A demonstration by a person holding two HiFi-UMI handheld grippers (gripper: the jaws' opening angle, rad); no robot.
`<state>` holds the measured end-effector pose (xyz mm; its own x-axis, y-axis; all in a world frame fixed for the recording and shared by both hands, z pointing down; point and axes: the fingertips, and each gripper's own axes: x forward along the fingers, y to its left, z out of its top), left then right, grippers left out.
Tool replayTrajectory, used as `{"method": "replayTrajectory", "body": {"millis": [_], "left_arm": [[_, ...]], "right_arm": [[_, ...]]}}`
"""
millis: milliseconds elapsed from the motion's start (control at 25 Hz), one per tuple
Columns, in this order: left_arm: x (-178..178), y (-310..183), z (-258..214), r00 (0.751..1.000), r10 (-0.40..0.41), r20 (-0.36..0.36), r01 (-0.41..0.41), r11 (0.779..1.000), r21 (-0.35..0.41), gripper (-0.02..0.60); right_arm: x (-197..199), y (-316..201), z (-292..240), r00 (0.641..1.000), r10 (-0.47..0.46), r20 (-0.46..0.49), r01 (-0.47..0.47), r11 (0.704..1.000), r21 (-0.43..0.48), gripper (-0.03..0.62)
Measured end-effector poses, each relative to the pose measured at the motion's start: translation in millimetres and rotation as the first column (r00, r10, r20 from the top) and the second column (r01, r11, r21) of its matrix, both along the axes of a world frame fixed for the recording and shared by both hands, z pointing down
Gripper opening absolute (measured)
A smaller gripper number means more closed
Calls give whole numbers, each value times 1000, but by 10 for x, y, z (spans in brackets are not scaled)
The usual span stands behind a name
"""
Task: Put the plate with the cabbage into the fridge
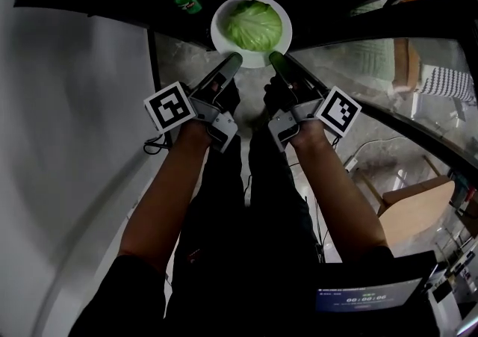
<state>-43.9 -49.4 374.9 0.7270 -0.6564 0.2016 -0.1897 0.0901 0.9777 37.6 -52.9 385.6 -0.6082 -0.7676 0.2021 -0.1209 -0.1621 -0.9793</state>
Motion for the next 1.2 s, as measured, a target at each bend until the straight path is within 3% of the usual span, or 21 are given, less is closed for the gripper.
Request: {"method": "replayTrajectory", "body": {"millis": [1200], "left_arm": [[14,-8,-55,1000,-21,-21,21,999,34,20]], "right_arm": [[-6,-4,-40,1000,26,-17,-26,999,28,17]]}}
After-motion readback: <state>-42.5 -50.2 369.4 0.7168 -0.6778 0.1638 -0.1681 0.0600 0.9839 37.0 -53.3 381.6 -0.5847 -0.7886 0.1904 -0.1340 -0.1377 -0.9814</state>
